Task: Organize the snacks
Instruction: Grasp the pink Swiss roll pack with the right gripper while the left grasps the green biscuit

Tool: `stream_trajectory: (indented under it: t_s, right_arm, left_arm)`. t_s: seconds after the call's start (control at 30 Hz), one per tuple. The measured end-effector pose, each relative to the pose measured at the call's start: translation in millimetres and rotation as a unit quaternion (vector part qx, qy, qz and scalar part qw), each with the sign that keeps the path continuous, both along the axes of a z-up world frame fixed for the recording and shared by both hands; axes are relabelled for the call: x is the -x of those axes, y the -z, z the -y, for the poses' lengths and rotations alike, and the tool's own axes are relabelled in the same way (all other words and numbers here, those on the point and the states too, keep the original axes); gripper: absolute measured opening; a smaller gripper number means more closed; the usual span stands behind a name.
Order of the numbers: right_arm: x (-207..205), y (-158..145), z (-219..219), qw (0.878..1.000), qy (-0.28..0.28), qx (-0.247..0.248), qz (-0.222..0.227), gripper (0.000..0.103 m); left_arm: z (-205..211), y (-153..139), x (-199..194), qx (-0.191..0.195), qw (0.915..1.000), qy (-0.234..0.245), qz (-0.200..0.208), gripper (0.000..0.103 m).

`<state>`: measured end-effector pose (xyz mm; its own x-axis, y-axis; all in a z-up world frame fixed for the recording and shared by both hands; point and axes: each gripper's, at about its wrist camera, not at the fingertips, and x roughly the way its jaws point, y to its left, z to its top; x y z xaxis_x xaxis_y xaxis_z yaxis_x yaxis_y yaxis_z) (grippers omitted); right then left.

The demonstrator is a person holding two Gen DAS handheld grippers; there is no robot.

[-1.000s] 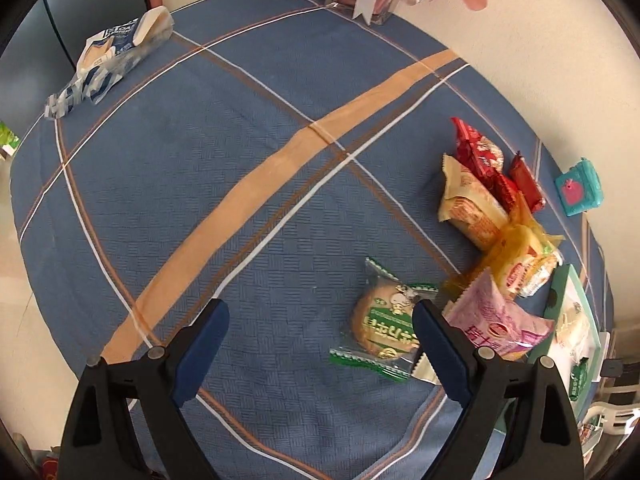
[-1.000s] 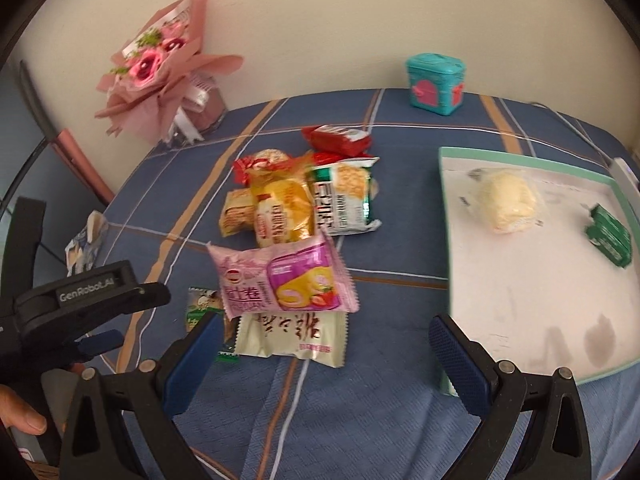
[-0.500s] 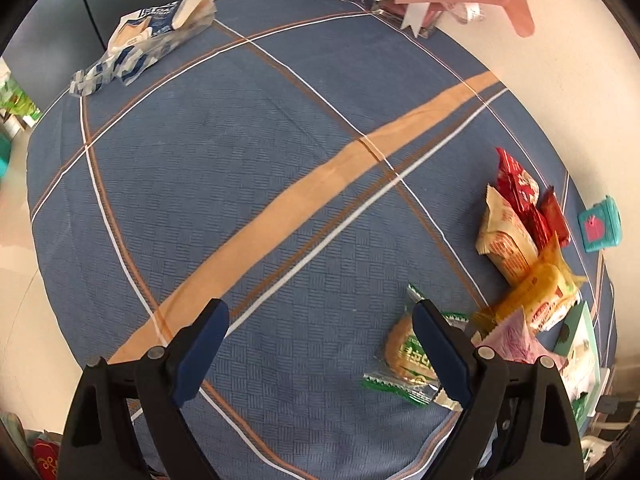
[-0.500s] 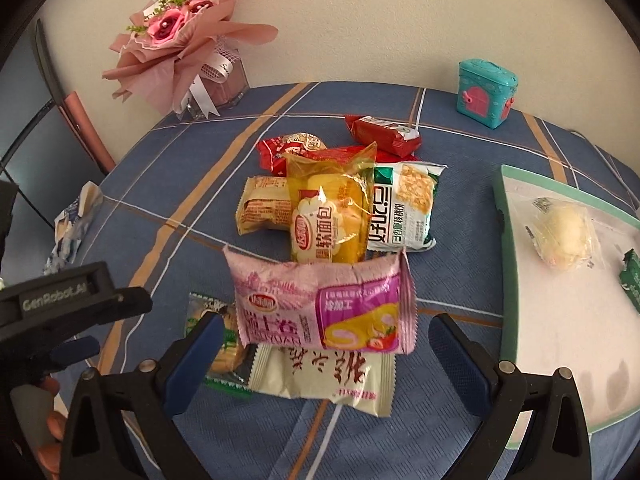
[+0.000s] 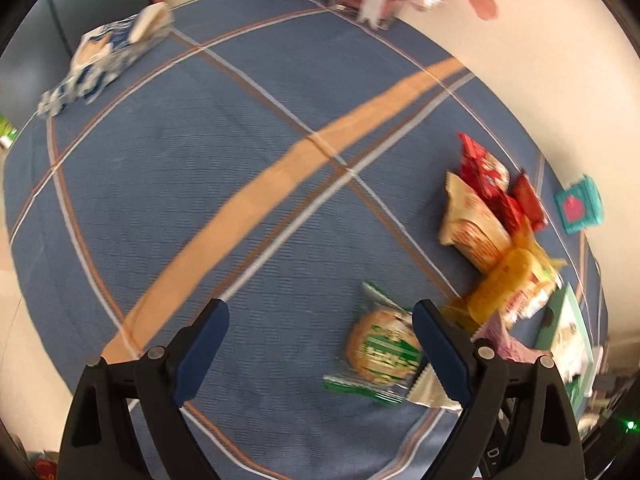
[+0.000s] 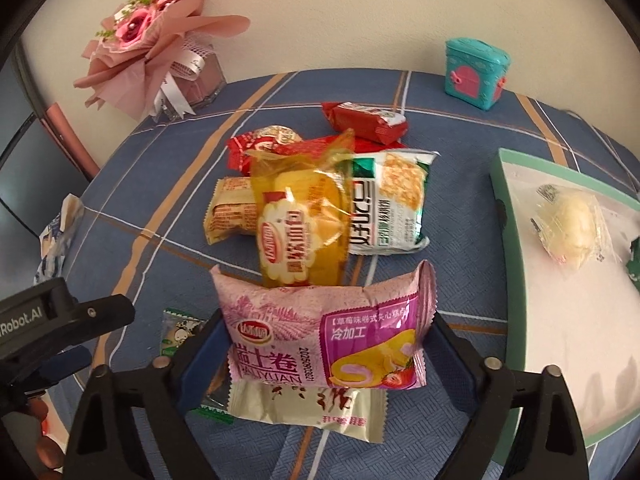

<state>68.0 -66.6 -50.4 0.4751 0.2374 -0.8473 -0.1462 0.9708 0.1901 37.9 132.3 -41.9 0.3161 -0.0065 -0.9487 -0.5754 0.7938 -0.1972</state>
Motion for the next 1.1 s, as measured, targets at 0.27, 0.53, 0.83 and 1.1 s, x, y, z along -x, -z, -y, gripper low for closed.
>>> stream_trajectory:
  t_s: [0.27, 0.53, 0.83, 1.1]
  right_arm:
    - [4, -3, 27, 0.999, 0.032, -0.016, -0.02, 0.081]
    - [8, -1, 39, 0.998, 0.043, -0.02, -0.036, 0.08]
    - [15, -2, 46, 0.997, 0.049, -0.025, -0.049, 0.079]
    - [25, -9, 52, 0.997, 0.045, -0.035, -0.046, 0.077]
  left_arm:
    - [32, 10, -18, -0.003, 0.9972, 0.074, -0.009, 0.093]
    - [50, 28, -35, -0.024, 0.9941, 0.101, -0.032, 0.087]
    - [63, 43, -43, -0.052, 0.9897, 0.118, -0.062, 0.052]
    - [55, 39, -34, -0.042, 0.992, 0.107, -0.052, 0.051]
